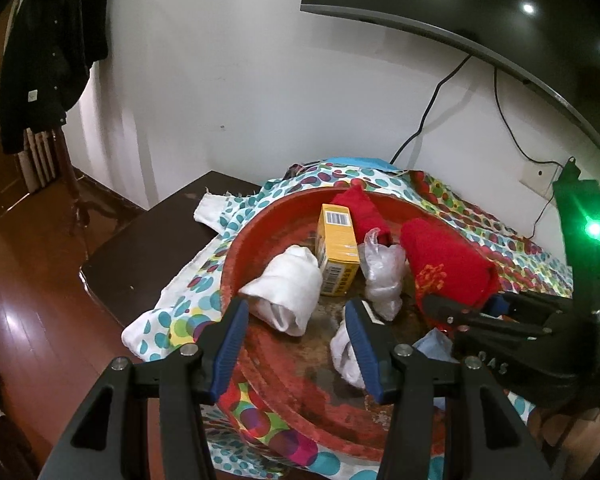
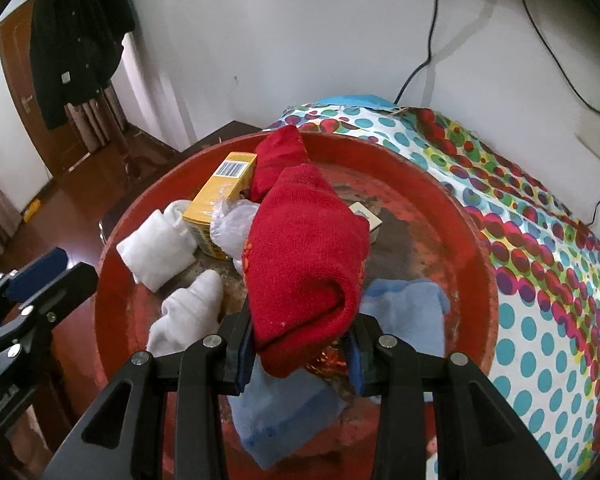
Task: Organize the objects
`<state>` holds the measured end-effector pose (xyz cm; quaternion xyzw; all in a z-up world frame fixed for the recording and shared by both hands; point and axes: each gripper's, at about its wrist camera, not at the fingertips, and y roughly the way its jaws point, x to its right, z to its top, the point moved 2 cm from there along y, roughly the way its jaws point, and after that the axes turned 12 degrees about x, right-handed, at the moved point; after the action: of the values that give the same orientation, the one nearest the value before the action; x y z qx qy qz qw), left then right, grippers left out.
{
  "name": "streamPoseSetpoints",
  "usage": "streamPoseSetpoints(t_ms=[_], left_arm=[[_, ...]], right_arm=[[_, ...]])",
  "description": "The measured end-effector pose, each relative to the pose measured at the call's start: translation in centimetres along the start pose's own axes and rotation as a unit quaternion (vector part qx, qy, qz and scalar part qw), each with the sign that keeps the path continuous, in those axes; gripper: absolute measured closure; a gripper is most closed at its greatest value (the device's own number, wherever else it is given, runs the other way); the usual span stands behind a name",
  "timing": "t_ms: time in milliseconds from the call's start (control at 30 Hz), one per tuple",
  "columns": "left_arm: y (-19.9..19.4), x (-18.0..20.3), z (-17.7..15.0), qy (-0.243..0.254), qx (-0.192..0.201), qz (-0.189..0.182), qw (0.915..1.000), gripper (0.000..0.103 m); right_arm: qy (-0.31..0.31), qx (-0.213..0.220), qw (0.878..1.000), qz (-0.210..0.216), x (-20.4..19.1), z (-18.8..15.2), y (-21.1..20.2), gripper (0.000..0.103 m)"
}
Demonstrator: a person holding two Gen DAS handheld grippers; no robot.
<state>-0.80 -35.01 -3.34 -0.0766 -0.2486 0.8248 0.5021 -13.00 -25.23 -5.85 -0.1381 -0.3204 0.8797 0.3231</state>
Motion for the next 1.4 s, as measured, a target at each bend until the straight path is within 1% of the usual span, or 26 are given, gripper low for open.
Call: streamPoseSetpoints(t_ms=[133, 200, 267, 400, 467, 533, 567, 633, 767, 833, 867, 900, 933, 1000, 1067, 1100, 1233, 1400], left_arm=[[0.1, 0.0, -0.1, 0.006, 0.002, 0.007, 1.0, 0.051], [0.0, 0.1, -0.1, 0.014, 0.007, 0.018, 0.9997, 0.051], [-0.1, 0.4, 0.0, 0.022, 0.011, 0.024, 0.9994, 0.051], [-0.2, 0.5, 0.0, 0.022, 0.007, 0.019, 0.9995, 0.051], [-0.1, 0.4, -0.1, 0.021, 0.005, 0.02, 0.9996, 0.051], [-0.1, 0.3, -0.1, 0.021, 0.004, 0.023, 0.9995, 0.051], [-0.1, 0.3, 0.0, 0.021, 0.003, 0.024, 0.9995, 0.051], [-0.1, 0.3, 0.0, 0.021, 0.002, 0.023, 0.9995, 0.051], [-0.3, 0.5, 0.1, 0.025, 0.003, 0.021, 0.9995, 0.051], [-0.3, 0.6, 0.1, 0.026, 0.003, 0.02, 0.9995, 0.051], [-0.4, 0.6, 0.1, 0.025, 0.003, 0.018, 0.9995, 0.051], [-0.4, 0.6, 0.1, 0.022, 0.002, 0.014, 0.9996, 0.051], [-0.4, 0.7, 0.1, 0.022, 0.001, 0.011, 0.9997, 0.051], [-0.6, 0.8, 0.2, 0.022, 0.002, 0.01, 0.9997, 0.051], [-0.7, 1.0, 0.1, 0.024, 0.002, 0.009, 0.9997, 0.051], [-0.8, 1.1, 0.1, 0.025, 0.002, 0.009, 0.9996, 0.051], [-0.9, 1.7, -0.1, 0.035, 0.001, 0.008, 0.9993, 0.051], [-1.0, 3.0, -0.4, 0.055, 0.001, 0.004, 0.9985, 0.051]], right_arm=[[-0.007, -0.004, 1.0, -0.011, -0.5, -0.2, 0.4, 0.068], [-0.01, -0.005, 1.0, -0.022, -0.7, -0.4, 0.5, 0.066], [-0.009, -0.004, 1.0, -0.021, -0.8, -0.6, 0.4, 0.066], [-0.012, -0.001, 1.0, -0.027, -1.2, -0.9, 0.2, 0.066], [-0.009, 0.002, 1.0, -0.028, -1.2, -0.9, 0.0, 0.063], [0.002, 0.007, 1.0, -0.026, -1.1, -0.9, -0.4, 0.055], [0.006, 0.009, 1.0, -0.026, -1.1, -0.9, -0.6, 0.053], [0.015, 0.011, 0.999, -0.026, -1.1, -0.8, -1.0, 0.043], [0.017, 0.012, 0.999, -0.029, -1.2, -0.6, -2.1, 0.034], [0.024, 0.006, 0.999, -0.035, -1.1, -0.7, -2.9, 0.027], [0.027, 0.005, 0.999, -0.037, -1.0, -0.8, -3.2, 0.026], [0.03, 0.003, 0.999, -0.039, -0.8, -1.0, -3.8, 0.024], [0.034, 0.0, 0.999, -0.043, -0.7, -1.2, -4.3, 0.015], [0.04, 0.0, 0.998, -0.053, -0.4, -1.8, -5.6, 0.006], [0.039, -0.004, 0.997, -0.073, 0.0, -2.5, -6.8, 0.005], [0.039, -0.007, 0.996, -0.083, 0.2, -2.9, -7.2, 0.002], [0.04, -0.029, 0.993, -0.105, 0.6, -4.7, -8.4, 0.001], [0.052, -0.037, 0.993, -0.103, 0.7, -6.0, -9.1, 0.001]])
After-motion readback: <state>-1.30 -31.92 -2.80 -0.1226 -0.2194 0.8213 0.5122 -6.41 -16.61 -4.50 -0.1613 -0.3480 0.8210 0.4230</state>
